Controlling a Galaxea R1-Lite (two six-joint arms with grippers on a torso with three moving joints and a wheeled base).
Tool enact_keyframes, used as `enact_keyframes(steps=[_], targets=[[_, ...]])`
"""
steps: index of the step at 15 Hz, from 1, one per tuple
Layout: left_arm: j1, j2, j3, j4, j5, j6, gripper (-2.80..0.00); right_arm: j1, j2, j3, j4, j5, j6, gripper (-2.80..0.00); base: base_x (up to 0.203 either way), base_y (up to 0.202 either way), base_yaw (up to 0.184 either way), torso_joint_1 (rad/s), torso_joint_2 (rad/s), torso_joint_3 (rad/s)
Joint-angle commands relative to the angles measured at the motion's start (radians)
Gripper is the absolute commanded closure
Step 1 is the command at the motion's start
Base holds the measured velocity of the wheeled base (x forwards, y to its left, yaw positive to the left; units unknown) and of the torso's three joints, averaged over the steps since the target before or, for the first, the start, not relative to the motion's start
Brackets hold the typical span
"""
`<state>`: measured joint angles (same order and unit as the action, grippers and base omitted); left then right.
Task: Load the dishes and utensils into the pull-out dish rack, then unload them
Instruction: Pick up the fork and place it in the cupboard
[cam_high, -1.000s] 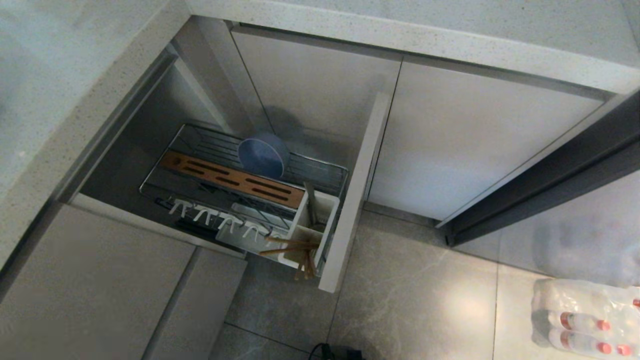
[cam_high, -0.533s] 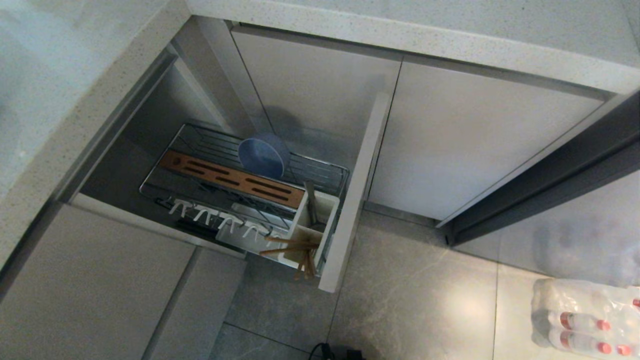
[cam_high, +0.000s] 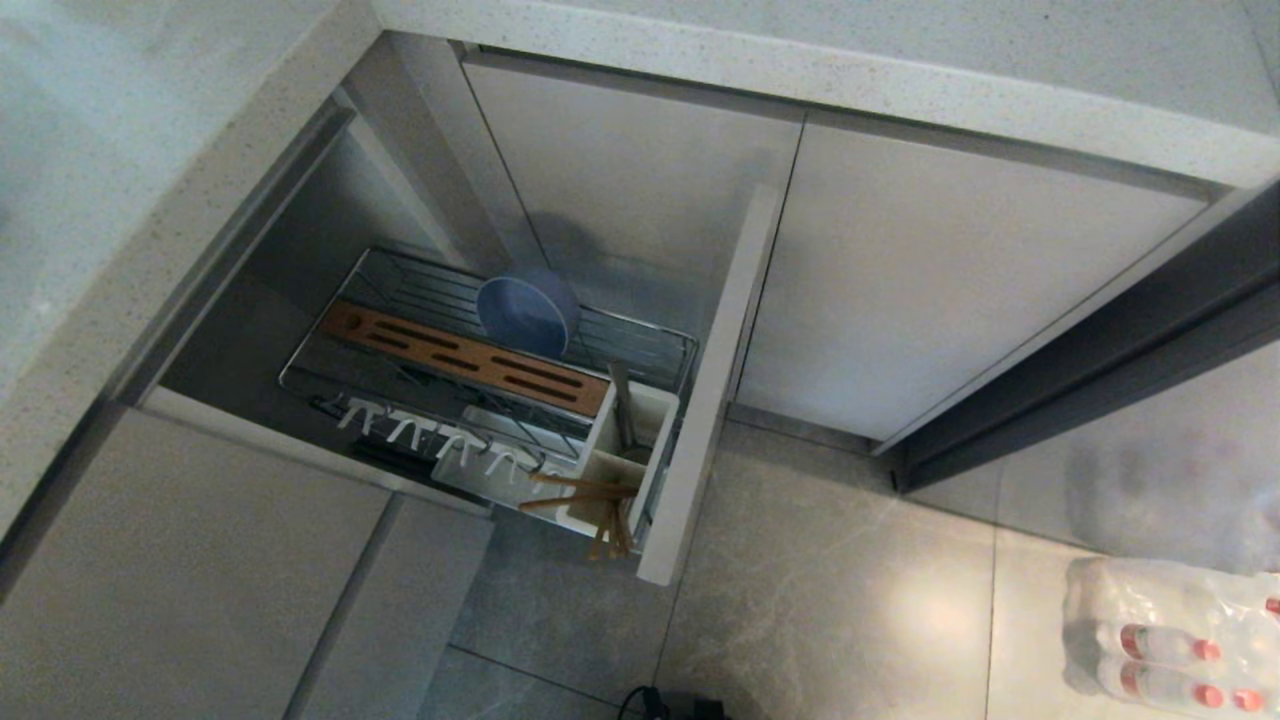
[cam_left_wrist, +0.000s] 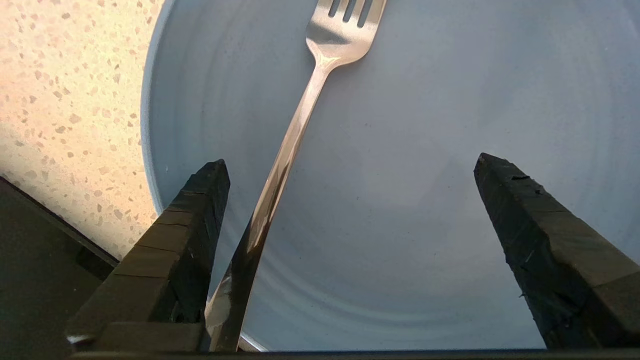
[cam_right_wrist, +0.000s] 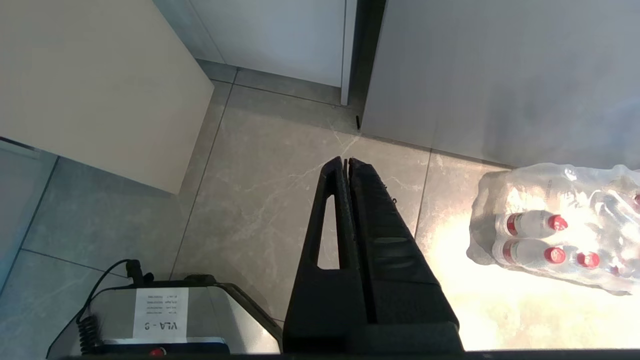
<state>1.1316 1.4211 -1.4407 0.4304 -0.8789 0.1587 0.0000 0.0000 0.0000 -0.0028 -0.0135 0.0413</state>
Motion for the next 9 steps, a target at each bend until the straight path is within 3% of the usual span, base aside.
enact_keyframes(steps=[1, 9], targets=[[-0.002, 0.001, 0.002, 0.002, -0.005, 0.001, -2.80, 0.000, 0.002, 0.000, 0.000, 0.000, 0.000, 0.00, 0.000, 0.000, 0.000, 0.000, 0.00, 0.000], [-0.007, -0.004, 0.032, -0.001, -0.004, 0.001, -2.80, 0.000, 0.002, 0.000, 0.000, 0.000, 0.000, 0.00, 0.000, 0.000, 0.000, 0.000, 0.00, 0.000]])
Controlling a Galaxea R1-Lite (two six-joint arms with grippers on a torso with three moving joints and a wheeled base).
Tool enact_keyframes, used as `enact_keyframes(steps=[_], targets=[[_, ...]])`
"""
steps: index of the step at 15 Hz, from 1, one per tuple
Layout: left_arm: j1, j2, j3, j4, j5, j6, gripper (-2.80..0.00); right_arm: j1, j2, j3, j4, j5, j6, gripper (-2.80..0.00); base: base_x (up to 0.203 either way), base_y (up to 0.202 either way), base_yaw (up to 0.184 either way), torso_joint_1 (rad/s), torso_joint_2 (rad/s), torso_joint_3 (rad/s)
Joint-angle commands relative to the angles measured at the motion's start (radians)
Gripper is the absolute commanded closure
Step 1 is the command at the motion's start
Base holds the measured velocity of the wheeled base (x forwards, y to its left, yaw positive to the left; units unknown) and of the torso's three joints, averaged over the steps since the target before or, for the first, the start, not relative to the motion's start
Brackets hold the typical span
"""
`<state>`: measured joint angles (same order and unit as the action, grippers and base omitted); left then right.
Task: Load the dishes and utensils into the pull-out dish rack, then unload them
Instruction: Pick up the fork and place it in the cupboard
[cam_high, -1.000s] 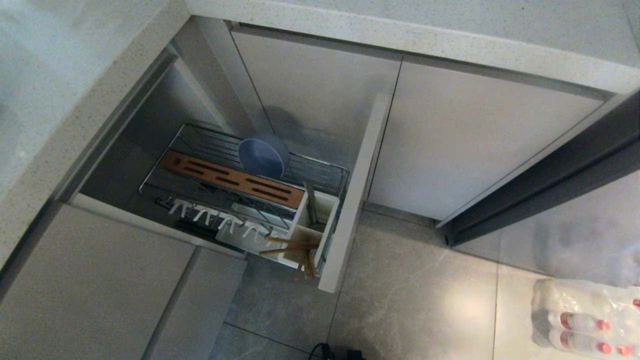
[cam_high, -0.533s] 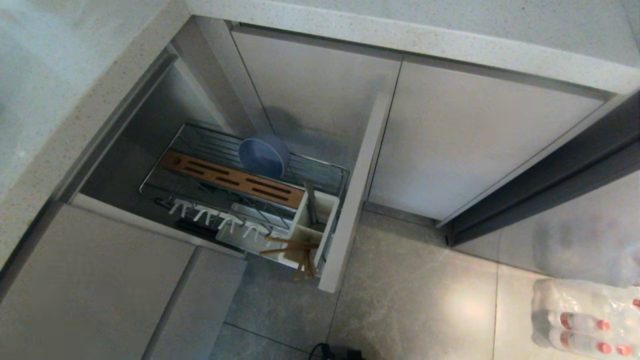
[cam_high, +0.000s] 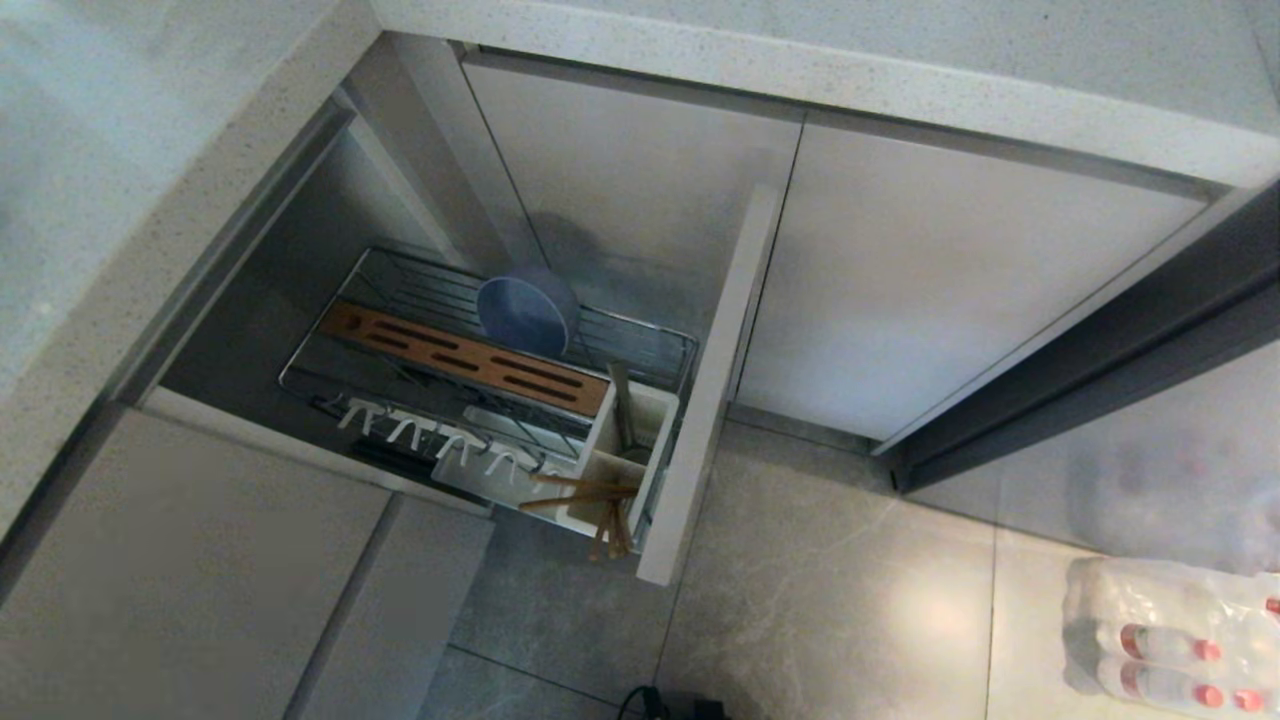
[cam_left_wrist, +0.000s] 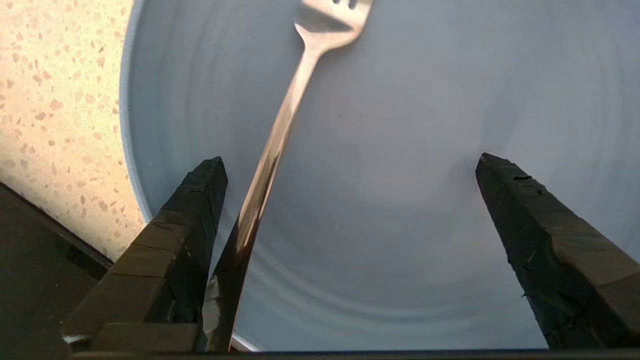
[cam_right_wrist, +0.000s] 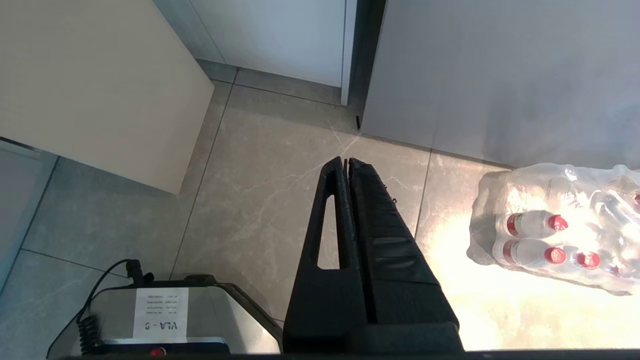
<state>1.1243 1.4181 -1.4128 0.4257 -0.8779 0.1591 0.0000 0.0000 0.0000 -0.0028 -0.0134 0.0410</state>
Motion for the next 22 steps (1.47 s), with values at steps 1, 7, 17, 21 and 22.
enact_keyframes(steps=[1, 7, 17, 21, 22], targets=[[0.000, -0.002, 0.006, 0.004, -0.004, 0.000, -2.80, 0.000, 0.002, 0.000, 0.000, 0.000, 0.000, 0.00, 0.000, 0.000, 0.000, 0.000, 0.00, 0.000], [-0.006, -0.013, 0.009, 0.004, -0.001, 0.000, 0.00, 0.000, 0.002, 0.000, 0.000, 0.000, 0.000, 0.00, 0.000, 0.000, 0.000, 0.000, 0.00, 0.000], [-0.012, -0.033, 0.011, 0.013, -0.003, 0.000, 0.00, 0.000, 0.002, 0.000, 0.000, 0.000, 0.000, 0.00, 0.000, 0.000, 0.000, 0.000, 0.00, 0.000], [-0.031, -0.097, 0.002, 0.040, -0.001, -0.033, 0.00, 0.000, 0.002, 0.000, 0.000, 0.000, 0.000, 0.00, 0.000, 0.000, 0.000, 0.000, 0.00, 0.000], [-0.036, -0.128, -0.002, 0.051, -0.001, -0.055, 0.00, 0.000, 0.002, 0.000, 0.000, 0.000, 0.000, 0.00, 0.000, 0.000, 0.000, 0.000, 0.00, 0.000]])
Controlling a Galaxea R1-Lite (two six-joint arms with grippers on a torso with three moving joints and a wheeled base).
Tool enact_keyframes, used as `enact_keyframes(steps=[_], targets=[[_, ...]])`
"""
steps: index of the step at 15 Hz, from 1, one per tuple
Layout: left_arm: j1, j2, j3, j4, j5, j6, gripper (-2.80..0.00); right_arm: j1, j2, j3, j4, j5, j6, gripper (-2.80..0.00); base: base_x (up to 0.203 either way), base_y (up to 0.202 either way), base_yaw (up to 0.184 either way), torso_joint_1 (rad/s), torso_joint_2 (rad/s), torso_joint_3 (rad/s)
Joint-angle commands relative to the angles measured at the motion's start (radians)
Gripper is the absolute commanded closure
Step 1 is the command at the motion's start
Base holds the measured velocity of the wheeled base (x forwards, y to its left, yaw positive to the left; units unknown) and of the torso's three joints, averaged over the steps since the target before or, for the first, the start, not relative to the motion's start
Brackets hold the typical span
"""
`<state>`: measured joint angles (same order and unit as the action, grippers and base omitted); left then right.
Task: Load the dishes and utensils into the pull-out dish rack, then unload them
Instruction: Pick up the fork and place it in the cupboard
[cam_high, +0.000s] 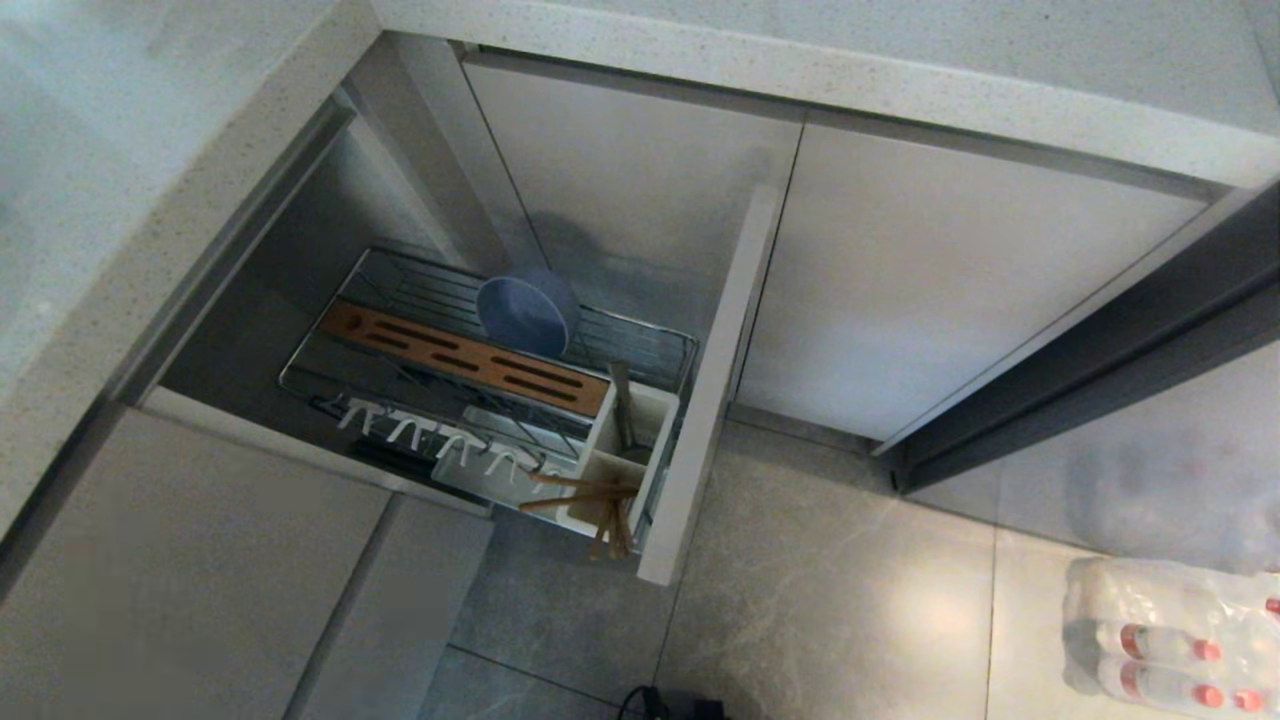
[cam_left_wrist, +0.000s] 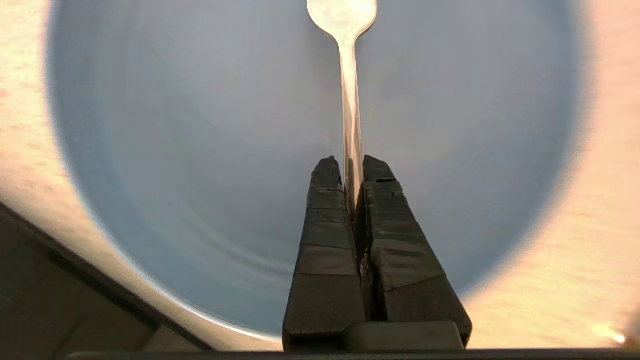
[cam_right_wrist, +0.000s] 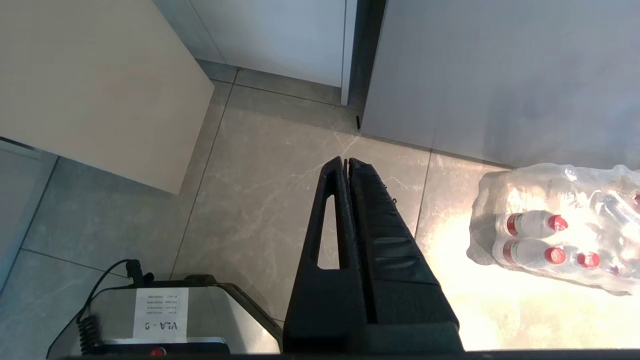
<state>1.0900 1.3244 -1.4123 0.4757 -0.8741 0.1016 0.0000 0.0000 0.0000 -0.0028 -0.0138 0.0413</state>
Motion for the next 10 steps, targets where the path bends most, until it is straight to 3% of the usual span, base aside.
enact_keyframes(steps=[1, 5, 10], targets=[[-0.014, -0.067, -0.006, 0.007, -0.005, -0.023, 0.00, 0.000, 0.002, 0.000, 0.000, 0.000, 0.000, 0.00, 0.000, 0.000, 0.000, 0.000, 0.00, 0.000], [-0.082, -0.190, -0.020, 0.012, -0.003, -0.100, 0.00, 0.000, 0.002, 0.000, 0.000, 0.000, 0.000, 0.00, 0.000, 0.000, 0.000, 0.000, 0.00, 0.000], [-0.321, -0.304, -0.069, 0.075, -0.003, -0.103, 0.00, 0.000, 0.002, 0.000, 0.000, 0.000, 0.000, 0.00, 0.000, 0.000, 0.000, 0.000, 0.00, 0.000]])
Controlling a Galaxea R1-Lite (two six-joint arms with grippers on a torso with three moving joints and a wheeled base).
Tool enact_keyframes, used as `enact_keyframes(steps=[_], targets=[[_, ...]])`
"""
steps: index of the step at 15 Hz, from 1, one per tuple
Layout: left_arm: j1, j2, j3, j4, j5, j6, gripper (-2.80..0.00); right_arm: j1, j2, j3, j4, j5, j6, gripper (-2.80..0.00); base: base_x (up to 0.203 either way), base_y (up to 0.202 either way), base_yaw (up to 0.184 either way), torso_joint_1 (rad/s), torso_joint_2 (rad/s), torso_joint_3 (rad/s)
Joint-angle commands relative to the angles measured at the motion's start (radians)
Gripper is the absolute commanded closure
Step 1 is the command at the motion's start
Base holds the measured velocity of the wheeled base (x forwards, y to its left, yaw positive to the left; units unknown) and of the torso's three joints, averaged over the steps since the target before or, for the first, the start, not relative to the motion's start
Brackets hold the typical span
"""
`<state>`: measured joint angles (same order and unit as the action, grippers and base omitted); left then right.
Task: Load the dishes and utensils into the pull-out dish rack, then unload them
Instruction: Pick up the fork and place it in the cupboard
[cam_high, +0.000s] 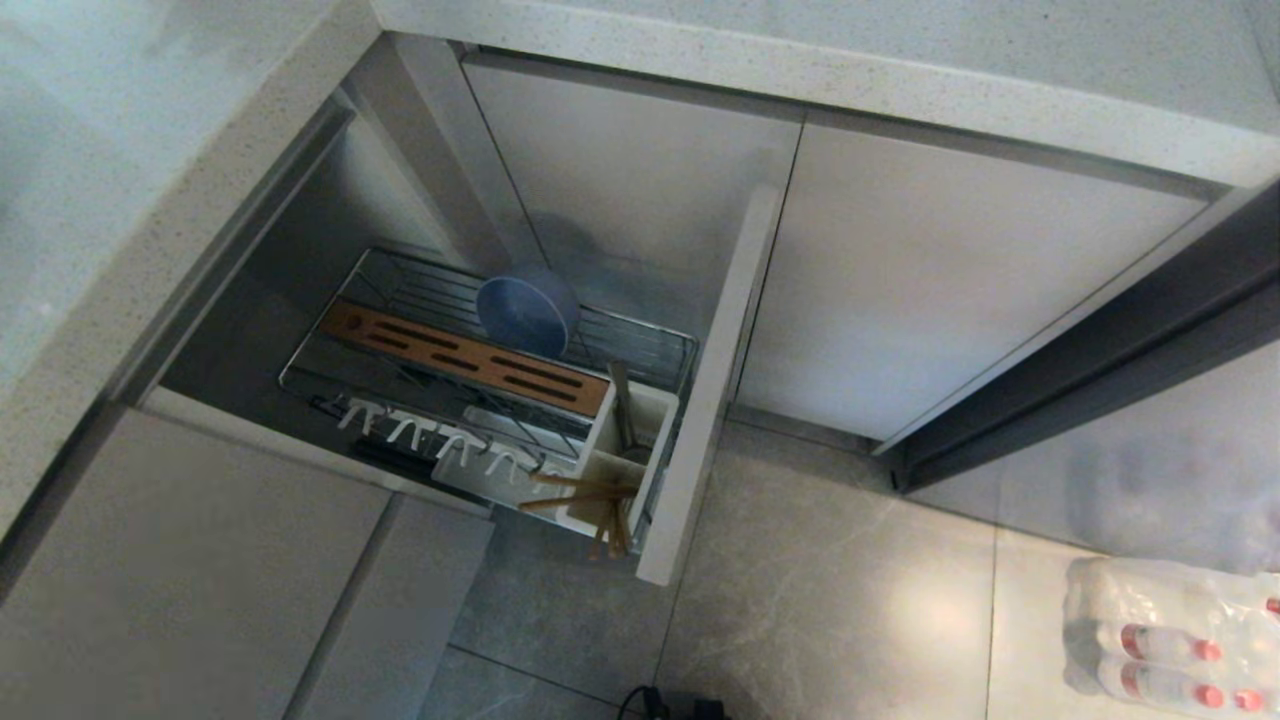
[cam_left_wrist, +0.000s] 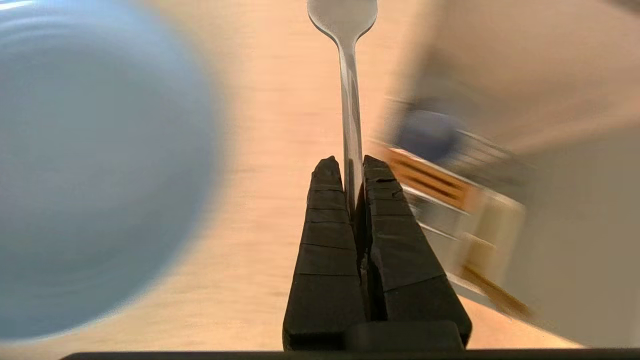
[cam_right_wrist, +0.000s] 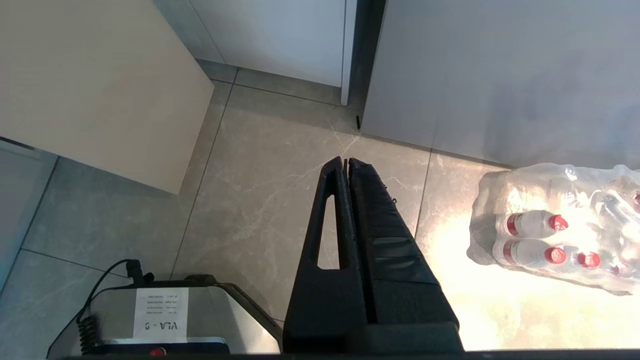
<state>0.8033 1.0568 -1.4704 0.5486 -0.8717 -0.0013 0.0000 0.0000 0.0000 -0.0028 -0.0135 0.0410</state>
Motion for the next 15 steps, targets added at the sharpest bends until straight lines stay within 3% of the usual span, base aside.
enact_keyframes(steps=[1, 6, 9, 15], targets=[[-0.088, -0.044, -0.024, 0.025, -0.005, 0.000, 0.00, 0.000, 0.002, 0.000, 0.000, 0.000, 0.000, 0.00, 0.000, 0.000, 0.000, 0.000, 0.00, 0.000], [-0.412, -0.023, -0.065, 0.084, 0.009, 0.000, 0.00, 0.000, 0.002, 0.000, 0.000, 0.000, 0.000, 0.00, 0.000, 0.000, 0.000, 0.000, 0.00, 0.000], [-0.625, 0.040, -0.058, 0.087, 0.062, -0.001, 0.00, 0.000, 0.002, 0.000, 0.000, 0.000, 0.000, 0.00, 0.000, 0.000, 0.000, 0.000, 0.00, 0.000], [-0.854, 0.132, 0.022, 0.089, 0.127, -0.002, 0.00, 0.000, 0.001, 0.000, 0.000, 0.000, 0.000, 0.00, 0.000, 0.000, 0.000, 0.000, 0.00, 0.000]])
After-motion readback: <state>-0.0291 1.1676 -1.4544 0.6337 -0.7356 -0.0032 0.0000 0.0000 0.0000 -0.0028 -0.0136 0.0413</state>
